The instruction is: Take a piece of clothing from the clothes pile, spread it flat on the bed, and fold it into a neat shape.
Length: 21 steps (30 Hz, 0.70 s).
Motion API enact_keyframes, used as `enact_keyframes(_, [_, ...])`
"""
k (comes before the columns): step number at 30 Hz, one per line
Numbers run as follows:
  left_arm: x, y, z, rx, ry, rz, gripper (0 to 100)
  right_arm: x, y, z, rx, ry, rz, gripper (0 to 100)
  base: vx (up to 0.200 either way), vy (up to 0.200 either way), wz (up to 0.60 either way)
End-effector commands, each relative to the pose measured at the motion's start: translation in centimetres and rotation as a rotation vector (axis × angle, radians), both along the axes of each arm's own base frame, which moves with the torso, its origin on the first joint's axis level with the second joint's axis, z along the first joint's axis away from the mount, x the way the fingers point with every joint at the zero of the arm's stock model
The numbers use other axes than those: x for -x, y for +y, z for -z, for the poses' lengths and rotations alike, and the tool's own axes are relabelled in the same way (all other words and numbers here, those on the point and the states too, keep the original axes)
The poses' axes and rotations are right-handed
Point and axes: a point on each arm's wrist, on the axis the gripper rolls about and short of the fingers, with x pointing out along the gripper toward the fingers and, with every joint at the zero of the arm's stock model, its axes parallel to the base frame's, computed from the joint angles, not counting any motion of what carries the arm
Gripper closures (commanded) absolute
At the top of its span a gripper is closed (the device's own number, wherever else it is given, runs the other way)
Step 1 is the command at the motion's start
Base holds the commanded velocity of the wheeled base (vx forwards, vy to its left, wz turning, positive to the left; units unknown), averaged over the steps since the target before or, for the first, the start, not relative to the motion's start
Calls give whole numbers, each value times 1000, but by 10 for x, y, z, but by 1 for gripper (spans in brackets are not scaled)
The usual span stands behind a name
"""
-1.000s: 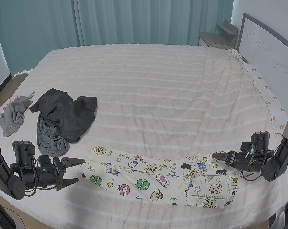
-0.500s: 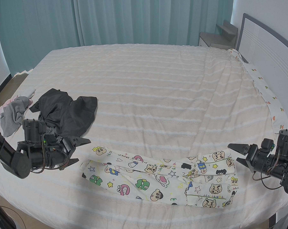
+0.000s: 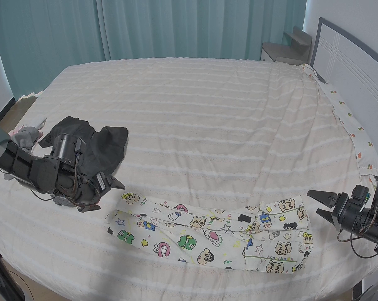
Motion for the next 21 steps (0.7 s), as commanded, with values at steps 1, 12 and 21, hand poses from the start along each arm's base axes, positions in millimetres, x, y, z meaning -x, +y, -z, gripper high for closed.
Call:
enact_keyframes(1, [5, -18, 18, -45, 41, 74, 0, 8, 2, 0, 6, -8, -23, 0, 0, 0, 0])
enact_keyframes(12, [10, -36, 22, -52, 57, 125, 0, 9, 9, 9, 14, 43, -61, 0, -145, 0, 0])
enact_keyframes(21, [9, -26, 24, -58, 27, 106, 0, 12, 12, 9, 17, 45, -81, 0, -156, 0, 0])
